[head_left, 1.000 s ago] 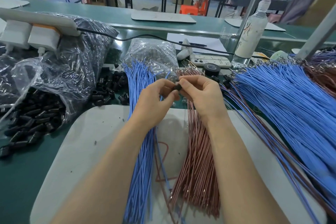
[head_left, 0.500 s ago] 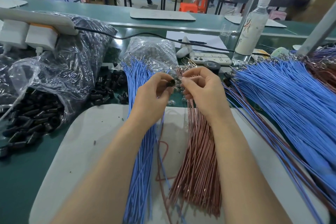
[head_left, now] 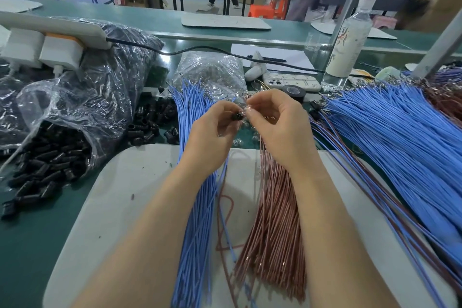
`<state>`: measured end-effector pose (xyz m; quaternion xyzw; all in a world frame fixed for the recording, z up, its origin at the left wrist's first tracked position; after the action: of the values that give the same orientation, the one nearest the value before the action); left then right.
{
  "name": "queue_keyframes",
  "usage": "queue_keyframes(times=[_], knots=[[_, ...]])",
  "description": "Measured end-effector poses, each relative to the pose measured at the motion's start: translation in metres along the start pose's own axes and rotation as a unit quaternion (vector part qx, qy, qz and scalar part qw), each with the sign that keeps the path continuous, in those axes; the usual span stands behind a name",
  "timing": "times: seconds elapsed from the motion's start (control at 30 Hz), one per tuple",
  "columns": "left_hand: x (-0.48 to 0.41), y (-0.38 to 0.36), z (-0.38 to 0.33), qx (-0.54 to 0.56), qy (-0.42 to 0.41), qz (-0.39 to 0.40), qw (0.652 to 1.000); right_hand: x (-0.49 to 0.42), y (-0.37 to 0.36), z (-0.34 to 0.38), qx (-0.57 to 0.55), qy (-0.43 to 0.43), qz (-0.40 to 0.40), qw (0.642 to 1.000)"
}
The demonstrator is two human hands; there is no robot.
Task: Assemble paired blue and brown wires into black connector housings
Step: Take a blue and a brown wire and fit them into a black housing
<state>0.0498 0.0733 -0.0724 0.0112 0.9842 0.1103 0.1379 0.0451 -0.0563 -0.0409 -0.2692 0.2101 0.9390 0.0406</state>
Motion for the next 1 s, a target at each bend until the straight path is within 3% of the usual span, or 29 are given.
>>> queue_keyframes(times=[0.3,0.47,0.63,0.8,1.0], knots=[[0.000,0.001,0.002,-0.114,-0.031,-0.011,0.993,0.001,0.001,0.003,0.100,0.036,0.004,0.994],[0.000,0.002,0.002,-0.187,-0.069,-0.010,0.980,-0.002,0.004,-0.004,0.056,0.000,-0.007,0.998],[0.000,0.003,0.001,-0.100,-0.048,-0.013,0.994,-0.003,0.004,-0.012,-0.099,-0.076,-0.048,0.991],[-0.001,0.004,0.005,-0.023,0.008,0.016,1.000,-0.002,0.002,-0.018,-0.044,-0.076,-0.039,0.995],[-0.003,0.004,0.008,-0.012,0.018,0.026,0.999,-0.003,0.000,-0.020,-0.048,-0.076,-0.019,0.996]])
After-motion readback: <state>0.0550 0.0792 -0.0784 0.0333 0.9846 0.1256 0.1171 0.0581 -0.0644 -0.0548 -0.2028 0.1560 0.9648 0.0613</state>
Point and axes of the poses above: each hand's wrist, its own x-axis away from the middle knuckle, its own y-axis out of the back of the hand, z = x × y, the point moved 3 cm from there along -x, towards the middle knuckle, and after that the axes turned 4 degrees about y, right-handed, at the moved point
